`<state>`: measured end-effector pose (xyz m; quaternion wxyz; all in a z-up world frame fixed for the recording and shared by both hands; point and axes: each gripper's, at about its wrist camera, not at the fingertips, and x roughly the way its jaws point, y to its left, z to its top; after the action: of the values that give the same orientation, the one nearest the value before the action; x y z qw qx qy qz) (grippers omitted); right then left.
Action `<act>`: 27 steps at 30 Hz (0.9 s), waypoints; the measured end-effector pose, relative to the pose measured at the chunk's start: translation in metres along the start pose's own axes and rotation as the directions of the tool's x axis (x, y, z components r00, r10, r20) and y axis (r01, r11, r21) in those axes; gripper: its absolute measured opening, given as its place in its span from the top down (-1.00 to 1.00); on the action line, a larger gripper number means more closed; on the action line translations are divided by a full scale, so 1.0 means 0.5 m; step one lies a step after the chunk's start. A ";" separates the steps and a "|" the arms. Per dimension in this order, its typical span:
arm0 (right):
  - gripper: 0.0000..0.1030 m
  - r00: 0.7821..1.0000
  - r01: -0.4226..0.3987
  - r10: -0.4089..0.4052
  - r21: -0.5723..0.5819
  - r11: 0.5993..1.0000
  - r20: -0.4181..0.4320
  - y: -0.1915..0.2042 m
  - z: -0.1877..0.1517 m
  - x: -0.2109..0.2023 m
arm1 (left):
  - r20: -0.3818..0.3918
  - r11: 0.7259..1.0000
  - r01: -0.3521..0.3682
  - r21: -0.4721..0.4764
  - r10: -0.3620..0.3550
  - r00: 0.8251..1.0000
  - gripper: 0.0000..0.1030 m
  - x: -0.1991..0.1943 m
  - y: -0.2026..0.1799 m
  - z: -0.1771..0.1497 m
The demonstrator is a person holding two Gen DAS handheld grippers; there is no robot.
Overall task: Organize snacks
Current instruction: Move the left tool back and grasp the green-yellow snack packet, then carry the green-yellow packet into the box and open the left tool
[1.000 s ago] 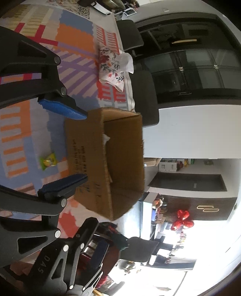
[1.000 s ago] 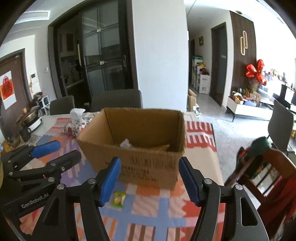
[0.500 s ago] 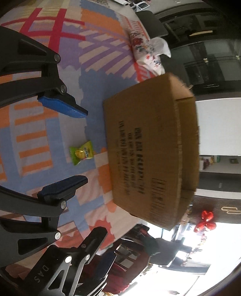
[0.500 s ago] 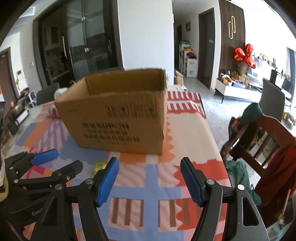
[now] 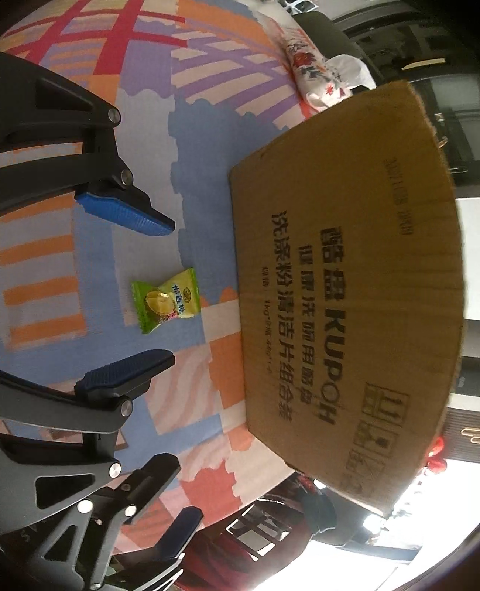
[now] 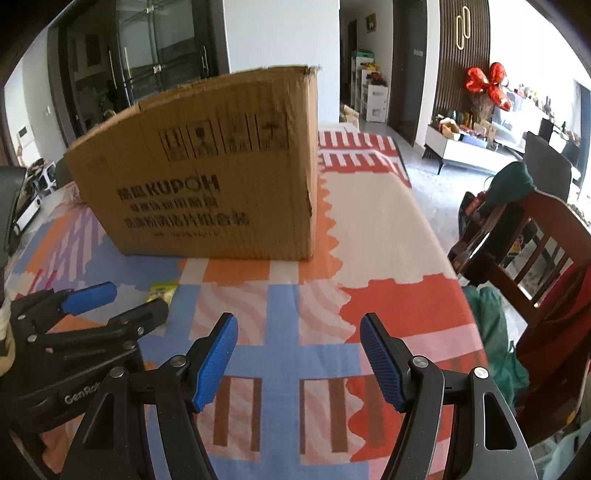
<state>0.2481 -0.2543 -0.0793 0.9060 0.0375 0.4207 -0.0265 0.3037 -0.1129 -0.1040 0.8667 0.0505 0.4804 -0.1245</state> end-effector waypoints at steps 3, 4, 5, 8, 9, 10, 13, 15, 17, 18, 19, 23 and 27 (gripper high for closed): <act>-0.35 1.000 -0.001 0.001 0.003 1.000 -0.011 0.001 -0.003 0.012 | -0.013 1.000 -0.006 -0.007 0.006 1.000 -0.16 0.015 0.000 0.001; -0.35 1.000 0.000 0.000 0.005 1.000 -0.014 0.001 -0.004 0.015 | -0.015 1.000 -0.007 -0.010 0.007 1.000 -0.15 0.019 0.000 0.001; -0.35 1.000 0.000 0.000 0.008 1.000 -0.017 0.001 -0.004 0.017 | -0.018 1.000 -0.007 -0.012 0.007 1.000 -0.10 0.024 0.000 0.002; -0.35 1.000 -0.002 0.002 0.014 1.000 -0.025 0.001 -0.006 0.022 | -0.033 1.000 0.000 -0.019 0.000 0.999 0.11 0.038 0.000 0.005; -0.35 1.000 -0.002 0.003 0.016 1.000 -0.026 0.001 -0.006 0.023 | -0.036 1.000 0.001 -0.021 -0.001 0.999 0.16 0.041 0.001 0.005; -0.35 1.000 -0.002 0.003 0.019 1.000 -0.028 0.001 -0.007 0.024 | -0.034 1.000 -0.003 -0.021 0.003 0.999 0.19 0.043 0.001 0.006; -0.35 1.000 -0.002 0.003 0.021 1.000 -0.031 0.000 -0.007 0.025 | -0.028 1.000 0.007 -0.021 -0.008 1.000 0.42 0.042 0.000 0.005; -0.35 1.000 -0.001 0.001 0.022 1.000 -0.030 0.000 -0.006 0.026 | -0.023 0.999 0.017 -0.027 -0.018 1.000 0.43 0.038 0.001 0.004; -0.35 1.000 -0.003 0.003 0.021 1.000 -0.029 0.001 -0.005 0.025 | -0.017 0.999 0.019 -0.032 -0.019 1.000 0.43 0.033 0.005 0.001; -0.35 1.000 -0.003 0.004 0.021 1.000 -0.028 0.000 -0.004 0.026 | -0.014 0.999 0.021 -0.032 -0.021 1.000 0.43 0.027 0.009 -0.003; -0.35 1.000 -0.005 0.005 0.020 1.000 -0.027 0.000 -0.004 0.024 | -0.011 0.999 0.021 -0.030 -0.022 1.000 0.43 0.021 0.012 -0.005; -0.35 1.000 -0.021 0.021 0.021 1.000 -0.021 0.003 -0.001 0.012 | 0.024 1.000 0.015 -0.017 -0.014 1.000 0.43 -0.011 0.014 -0.010; -0.35 1.000 -0.024 0.024 0.021 1.000 -0.006 0.006 0.005 -0.005 | 0.057 0.999 0.029 -0.016 -0.028 0.998 0.43 -0.049 0.016 -0.015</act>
<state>0.2484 -0.2516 -0.0756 0.9044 0.0519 0.4230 -0.0198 0.2874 -0.0997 -0.0875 0.8785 0.0329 0.4574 -0.1340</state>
